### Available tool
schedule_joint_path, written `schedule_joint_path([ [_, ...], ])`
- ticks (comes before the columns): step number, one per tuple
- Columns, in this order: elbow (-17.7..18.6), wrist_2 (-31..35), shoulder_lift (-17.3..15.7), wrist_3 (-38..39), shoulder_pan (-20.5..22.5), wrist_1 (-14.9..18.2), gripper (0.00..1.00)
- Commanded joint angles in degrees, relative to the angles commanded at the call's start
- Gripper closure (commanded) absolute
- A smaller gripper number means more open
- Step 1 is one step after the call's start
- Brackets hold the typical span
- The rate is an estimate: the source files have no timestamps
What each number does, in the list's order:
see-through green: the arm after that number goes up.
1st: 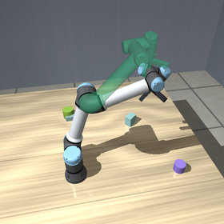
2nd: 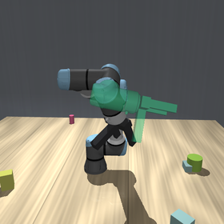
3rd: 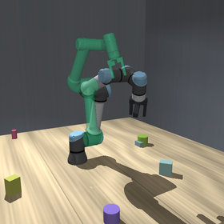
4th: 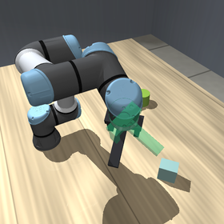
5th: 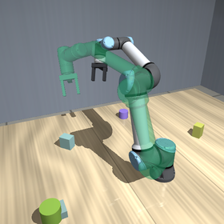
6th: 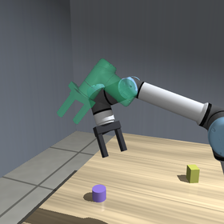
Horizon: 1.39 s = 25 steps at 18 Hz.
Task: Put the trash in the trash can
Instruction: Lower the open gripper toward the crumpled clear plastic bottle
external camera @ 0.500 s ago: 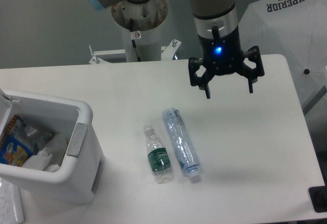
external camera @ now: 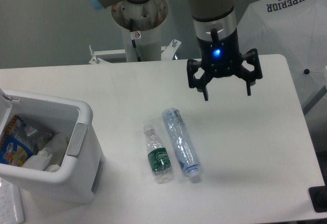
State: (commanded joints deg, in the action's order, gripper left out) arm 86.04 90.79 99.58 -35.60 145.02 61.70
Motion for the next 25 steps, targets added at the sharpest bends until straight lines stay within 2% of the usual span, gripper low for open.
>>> schedule_joint_path([
  [1, 0.79, 0.00, 0.35, 0.09, 0.00, -1.83, 0.00],
  [4, 5.18, -0.09, 0.36, 2.18, -0.18, -10.17, 0.00],
  [5, 6.24, -0.09, 0.44, 3.85, -0.52, -11.59, 0.00],
  [13, 6.43, -1.14, 5.62, 10.54, -3.95, -11.61, 0.00],
  [21, 7.22, -0.88, 12.12, 13.62, -4.13, -11.87, 0.00],
  [25, 7.22, -0.97, 13.80, 13.71, -3.87, -12.05, 0.00],
])
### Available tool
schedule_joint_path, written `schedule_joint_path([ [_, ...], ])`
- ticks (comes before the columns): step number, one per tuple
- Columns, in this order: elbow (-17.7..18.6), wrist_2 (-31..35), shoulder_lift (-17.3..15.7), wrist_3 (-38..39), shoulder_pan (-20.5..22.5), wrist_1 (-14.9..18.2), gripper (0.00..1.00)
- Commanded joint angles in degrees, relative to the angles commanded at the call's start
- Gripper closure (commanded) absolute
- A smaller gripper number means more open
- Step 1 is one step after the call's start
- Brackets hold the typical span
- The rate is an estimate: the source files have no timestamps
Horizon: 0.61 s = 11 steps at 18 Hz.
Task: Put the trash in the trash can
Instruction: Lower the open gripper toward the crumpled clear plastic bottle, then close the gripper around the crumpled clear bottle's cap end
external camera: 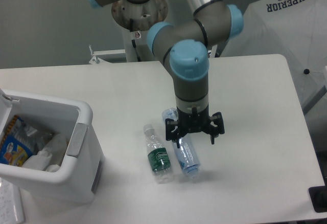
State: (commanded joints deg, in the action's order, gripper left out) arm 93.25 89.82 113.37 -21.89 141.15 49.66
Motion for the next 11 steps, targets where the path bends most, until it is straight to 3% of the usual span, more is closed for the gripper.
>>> schedule_joint_path([
  [11, -0.88, 0.09, 5.80, 3.42, 0.44, -0.35, 0.00],
])
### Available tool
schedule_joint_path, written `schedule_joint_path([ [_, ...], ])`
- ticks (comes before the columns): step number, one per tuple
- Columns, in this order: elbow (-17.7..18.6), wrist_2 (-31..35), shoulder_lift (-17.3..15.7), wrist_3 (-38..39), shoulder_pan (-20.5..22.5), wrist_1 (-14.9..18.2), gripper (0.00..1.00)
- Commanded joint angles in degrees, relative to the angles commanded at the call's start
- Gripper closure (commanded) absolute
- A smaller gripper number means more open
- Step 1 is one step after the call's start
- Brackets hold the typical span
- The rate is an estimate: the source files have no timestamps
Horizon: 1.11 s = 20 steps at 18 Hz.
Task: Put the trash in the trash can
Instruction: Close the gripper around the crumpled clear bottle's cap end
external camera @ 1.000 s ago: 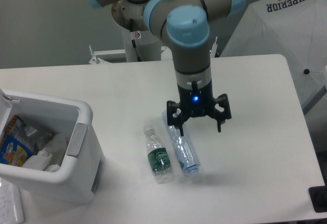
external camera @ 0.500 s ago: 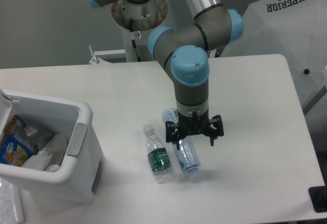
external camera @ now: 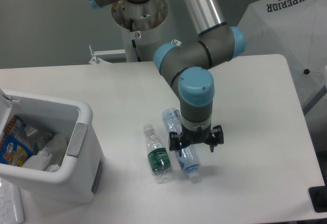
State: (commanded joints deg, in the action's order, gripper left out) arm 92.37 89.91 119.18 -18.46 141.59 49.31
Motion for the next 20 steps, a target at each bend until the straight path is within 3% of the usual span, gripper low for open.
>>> schedule_joint_path([
  [20, -0.35, 1.84, 5.28, 3.78, -0.53, -0.53, 0.00],
])
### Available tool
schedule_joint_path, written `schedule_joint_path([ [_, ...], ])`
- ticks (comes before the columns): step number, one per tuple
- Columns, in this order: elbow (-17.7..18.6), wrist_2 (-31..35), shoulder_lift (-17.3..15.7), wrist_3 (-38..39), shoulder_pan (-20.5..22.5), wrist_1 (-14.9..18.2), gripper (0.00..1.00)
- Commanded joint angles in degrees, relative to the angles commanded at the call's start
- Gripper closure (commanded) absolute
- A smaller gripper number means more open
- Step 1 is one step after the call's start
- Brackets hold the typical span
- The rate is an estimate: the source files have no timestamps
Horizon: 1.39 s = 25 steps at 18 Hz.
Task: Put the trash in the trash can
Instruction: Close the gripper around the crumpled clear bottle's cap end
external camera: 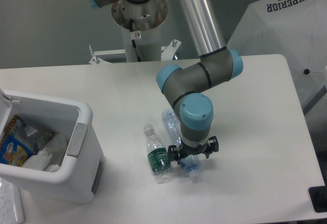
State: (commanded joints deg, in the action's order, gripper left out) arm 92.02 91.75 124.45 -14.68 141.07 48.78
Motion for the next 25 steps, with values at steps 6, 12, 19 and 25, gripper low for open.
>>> schedule_joint_path([
  [6, 0.27, 0.18, -0.09, 0.00, 0.00, 0.00, 0.07],
  [12, 0.62, 0.09, -0.35, 0.09, -0.26, -0.09, 0.27],
  [19, 0.44, 0.00, -0.62, 0.09, -0.35, -0.09, 0.30],
  [25, -0.08, -0.17, -0.70, 0.00, -0.53, 0.00, 0.30],
])
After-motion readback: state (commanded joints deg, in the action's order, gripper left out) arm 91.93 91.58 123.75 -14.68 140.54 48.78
